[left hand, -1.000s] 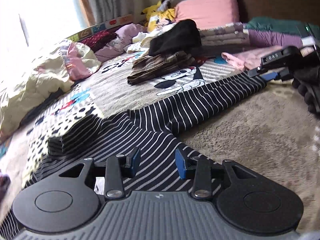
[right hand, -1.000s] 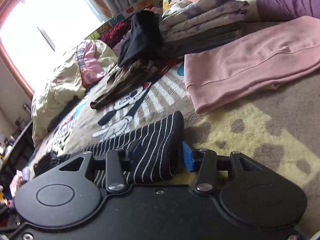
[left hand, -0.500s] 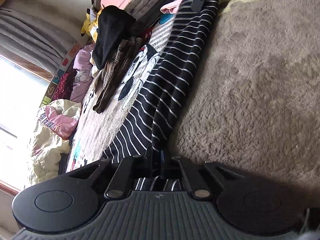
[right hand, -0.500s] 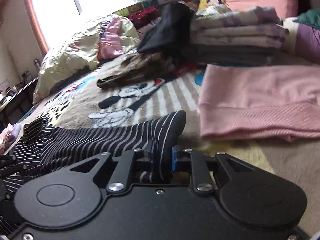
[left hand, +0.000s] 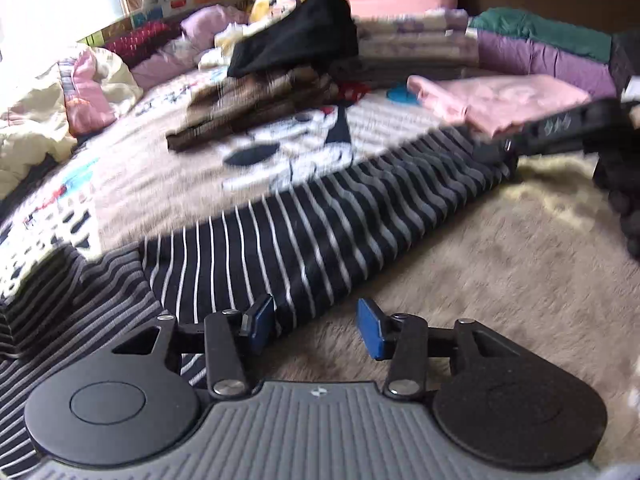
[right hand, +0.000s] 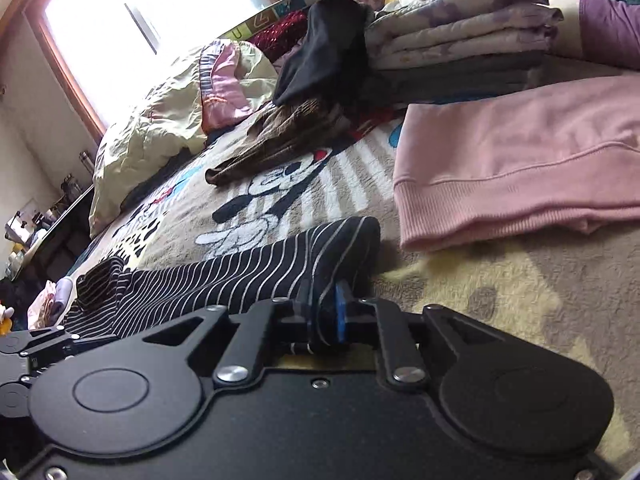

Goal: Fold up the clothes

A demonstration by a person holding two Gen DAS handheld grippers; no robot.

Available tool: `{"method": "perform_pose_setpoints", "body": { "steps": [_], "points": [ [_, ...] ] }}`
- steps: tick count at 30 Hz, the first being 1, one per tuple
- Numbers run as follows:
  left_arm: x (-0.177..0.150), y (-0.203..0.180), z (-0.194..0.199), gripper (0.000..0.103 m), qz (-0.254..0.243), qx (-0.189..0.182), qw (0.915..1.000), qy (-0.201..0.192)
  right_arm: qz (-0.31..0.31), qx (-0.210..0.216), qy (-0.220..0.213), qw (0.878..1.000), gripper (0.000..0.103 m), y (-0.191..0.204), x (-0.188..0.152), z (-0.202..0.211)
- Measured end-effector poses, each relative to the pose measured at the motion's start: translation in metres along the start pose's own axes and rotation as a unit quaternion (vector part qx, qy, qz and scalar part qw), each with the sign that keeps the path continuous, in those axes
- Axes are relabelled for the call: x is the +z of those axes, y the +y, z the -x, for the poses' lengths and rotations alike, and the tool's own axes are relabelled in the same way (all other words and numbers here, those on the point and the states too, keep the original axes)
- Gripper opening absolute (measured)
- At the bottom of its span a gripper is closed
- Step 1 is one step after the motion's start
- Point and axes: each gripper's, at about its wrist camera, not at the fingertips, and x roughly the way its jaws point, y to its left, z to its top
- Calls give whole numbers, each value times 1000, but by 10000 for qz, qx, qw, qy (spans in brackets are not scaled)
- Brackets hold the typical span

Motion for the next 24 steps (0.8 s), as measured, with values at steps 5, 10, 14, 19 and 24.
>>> {"method": "perform_pose_setpoints", "body": {
  "steps": [5, 10, 14, 19, 24],
  "points": [
    [14, -16, -17, 46, -82, -213, 9997, -4, 160, -58, -126, 9998, 10, -6, 6, 22],
    [26, -31, -21, 46, -120, -431, 9989, 154, 141, -561, 24, 9983, 13, -28, 4, 34],
    [38, -40, -34, 47, 195, -165, 9997, -44, 268, -364, -501, 9977, 14, -18, 9, 41],
    [36, -63, -47, 47, -130, -180, 9992, 336, 591, 387, -448, 9965, 14, 16, 8, 21],
    [41, -57, -73, 51, 547, -496, 9957, 566, 1272, -225, 314, 9911, 26, 32, -3, -2]
  ]
}}
